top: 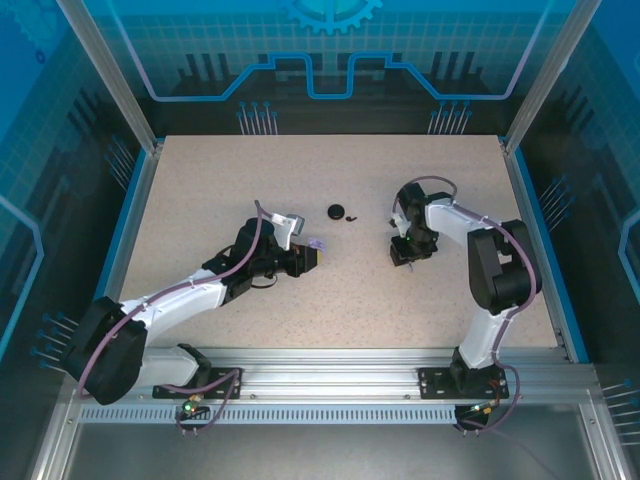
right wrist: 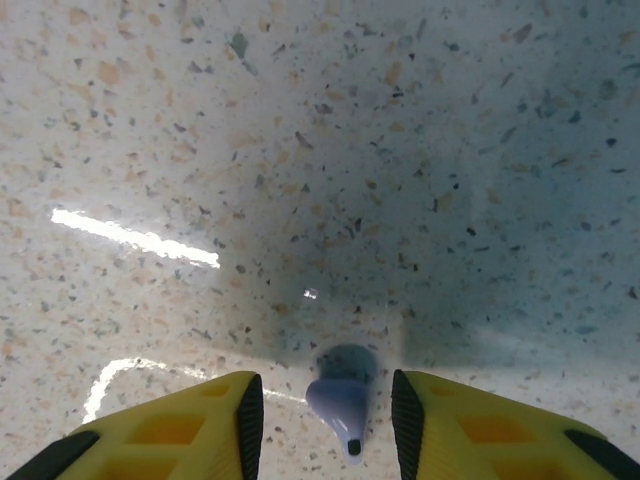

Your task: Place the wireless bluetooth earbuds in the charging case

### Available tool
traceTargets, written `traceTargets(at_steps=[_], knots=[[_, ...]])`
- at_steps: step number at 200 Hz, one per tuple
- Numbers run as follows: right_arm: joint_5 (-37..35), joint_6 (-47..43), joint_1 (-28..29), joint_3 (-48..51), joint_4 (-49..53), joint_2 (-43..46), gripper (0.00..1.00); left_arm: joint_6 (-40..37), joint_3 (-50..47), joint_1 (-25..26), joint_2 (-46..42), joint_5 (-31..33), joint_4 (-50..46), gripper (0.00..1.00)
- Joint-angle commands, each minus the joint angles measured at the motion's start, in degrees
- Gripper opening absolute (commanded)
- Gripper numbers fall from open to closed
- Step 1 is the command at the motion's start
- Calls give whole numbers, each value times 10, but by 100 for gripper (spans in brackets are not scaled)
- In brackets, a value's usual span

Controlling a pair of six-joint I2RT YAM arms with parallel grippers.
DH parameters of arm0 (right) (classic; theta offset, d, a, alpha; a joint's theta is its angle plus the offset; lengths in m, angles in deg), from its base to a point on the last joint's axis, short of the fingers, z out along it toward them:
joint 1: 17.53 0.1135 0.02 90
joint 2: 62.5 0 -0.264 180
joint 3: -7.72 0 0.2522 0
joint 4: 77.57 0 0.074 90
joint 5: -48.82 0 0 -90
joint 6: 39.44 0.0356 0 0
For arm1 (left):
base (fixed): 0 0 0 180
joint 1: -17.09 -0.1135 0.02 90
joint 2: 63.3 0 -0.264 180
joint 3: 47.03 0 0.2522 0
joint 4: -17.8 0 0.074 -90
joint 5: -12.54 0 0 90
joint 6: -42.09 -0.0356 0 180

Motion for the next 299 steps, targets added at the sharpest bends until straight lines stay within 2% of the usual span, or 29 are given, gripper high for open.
traceTargets(at_steps=[1, 66, 109, 167, 214, 299], knots=[[-4, -5, -7, -16, 28, -17, 40, 0, 4, -5, 0, 3, 7, 9], [-24, -1, 1, -17, 41, -43, 40, 0, 7, -5, 7, 2, 8, 8], [-52, 18, 13, -28, 43, -64, 35, 1, 8, -5, 8, 3, 8, 8], [-54, 36, 17, -26, 39, -53, 26, 0, 8, -5, 7, 2, 8, 8], [-15, 53, 7, -10, 9, -3, 21, 1, 6, -5, 5, 3, 10, 8], [53, 85, -24, 25, -43, 79, 21, 6, 2, -5, 5, 1, 18, 8]])
